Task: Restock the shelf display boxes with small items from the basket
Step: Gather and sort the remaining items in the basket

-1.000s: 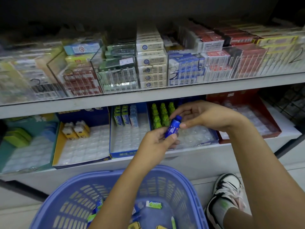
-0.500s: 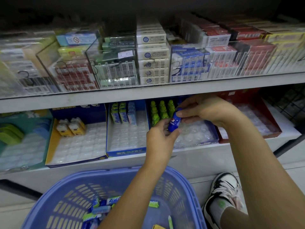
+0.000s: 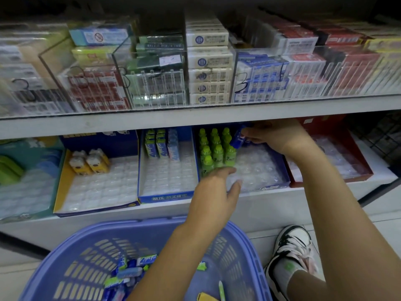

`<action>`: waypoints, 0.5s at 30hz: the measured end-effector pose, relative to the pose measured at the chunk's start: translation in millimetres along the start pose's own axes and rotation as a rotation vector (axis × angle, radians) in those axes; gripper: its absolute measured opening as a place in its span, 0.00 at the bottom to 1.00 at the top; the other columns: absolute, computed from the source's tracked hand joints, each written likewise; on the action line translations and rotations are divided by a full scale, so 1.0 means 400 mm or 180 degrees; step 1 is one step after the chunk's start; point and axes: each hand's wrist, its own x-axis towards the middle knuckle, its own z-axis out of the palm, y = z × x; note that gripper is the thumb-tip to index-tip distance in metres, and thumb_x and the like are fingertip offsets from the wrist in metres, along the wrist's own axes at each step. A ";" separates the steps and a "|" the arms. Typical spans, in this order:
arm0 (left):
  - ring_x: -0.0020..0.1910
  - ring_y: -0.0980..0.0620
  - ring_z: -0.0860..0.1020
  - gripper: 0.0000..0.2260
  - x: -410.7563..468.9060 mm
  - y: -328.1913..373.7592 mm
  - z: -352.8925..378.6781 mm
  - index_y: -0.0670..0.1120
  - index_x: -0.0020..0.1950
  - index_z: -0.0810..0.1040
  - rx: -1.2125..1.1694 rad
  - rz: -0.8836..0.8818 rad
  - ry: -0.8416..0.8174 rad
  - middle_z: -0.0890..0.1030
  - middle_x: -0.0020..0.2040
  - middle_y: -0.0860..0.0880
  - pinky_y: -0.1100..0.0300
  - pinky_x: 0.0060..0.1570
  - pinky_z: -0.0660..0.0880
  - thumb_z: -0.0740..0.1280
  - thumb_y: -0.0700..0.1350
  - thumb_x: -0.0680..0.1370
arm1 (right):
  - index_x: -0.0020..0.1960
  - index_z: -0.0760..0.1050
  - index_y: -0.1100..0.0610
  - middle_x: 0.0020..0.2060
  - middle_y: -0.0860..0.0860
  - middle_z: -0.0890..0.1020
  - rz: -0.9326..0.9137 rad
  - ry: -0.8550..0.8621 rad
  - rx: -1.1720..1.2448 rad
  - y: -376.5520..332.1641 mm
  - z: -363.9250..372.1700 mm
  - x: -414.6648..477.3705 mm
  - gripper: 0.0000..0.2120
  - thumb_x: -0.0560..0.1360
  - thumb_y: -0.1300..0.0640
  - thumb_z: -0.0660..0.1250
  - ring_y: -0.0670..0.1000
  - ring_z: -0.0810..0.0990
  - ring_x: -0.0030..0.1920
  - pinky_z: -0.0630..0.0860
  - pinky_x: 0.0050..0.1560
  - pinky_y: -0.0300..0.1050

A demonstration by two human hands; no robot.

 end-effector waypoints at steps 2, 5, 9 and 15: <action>0.65 0.55 0.70 0.18 -0.021 -0.017 -0.003 0.48 0.68 0.72 0.0433 0.0165 -0.0373 0.74 0.67 0.52 0.65 0.62 0.64 0.61 0.51 0.80 | 0.51 0.79 0.66 0.48 0.60 0.83 -0.0124 0.0150 -0.0332 0.011 0.001 0.012 0.14 0.71 0.57 0.72 0.56 0.82 0.47 0.80 0.53 0.47; 0.72 0.57 0.62 0.20 -0.034 -0.039 -0.006 0.48 0.72 0.68 0.0635 0.0249 -0.0646 0.68 0.72 0.53 0.69 0.68 0.54 0.60 0.49 0.81 | 0.49 0.79 0.63 0.45 0.57 0.82 -0.0298 0.0434 -0.0700 0.026 -0.018 0.028 0.14 0.71 0.54 0.73 0.55 0.80 0.46 0.76 0.52 0.47; 0.74 0.58 0.58 0.21 -0.040 -0.047 -0.006 0.49 0.74 0.65 0.0616 0.0345 -0.0684 0.65 0.74 0.53 0.74 0.66 0.47 0.59 0.49 0.81 | 0.42 0.78 0.57 0.42 0.54 0.81 -0.0358 0.0270 -0.1517 0.049 -0.029 0.057 0.08 0.71 0.53 0.73 0.49 0.76 0.41 0.69 0.45 0.36; 0.75 0.58 0.56 0.21 -0.044 -0.059 -0.008 0.49 0.75 0.63 0.0668 0.0481 -0.0728 0.64 0.75 0.54 0.74 0.67 0.45 0.58 0.46 0.81 | 0.60 0.78 0.56 0.51 0.56 0.83 -0.0743 -0.0032 -0.1610 0.095 0.031 0.068 0.17 0.72 0.61 0.71 0.47 0.78 0.47 0.68 0.47 0.29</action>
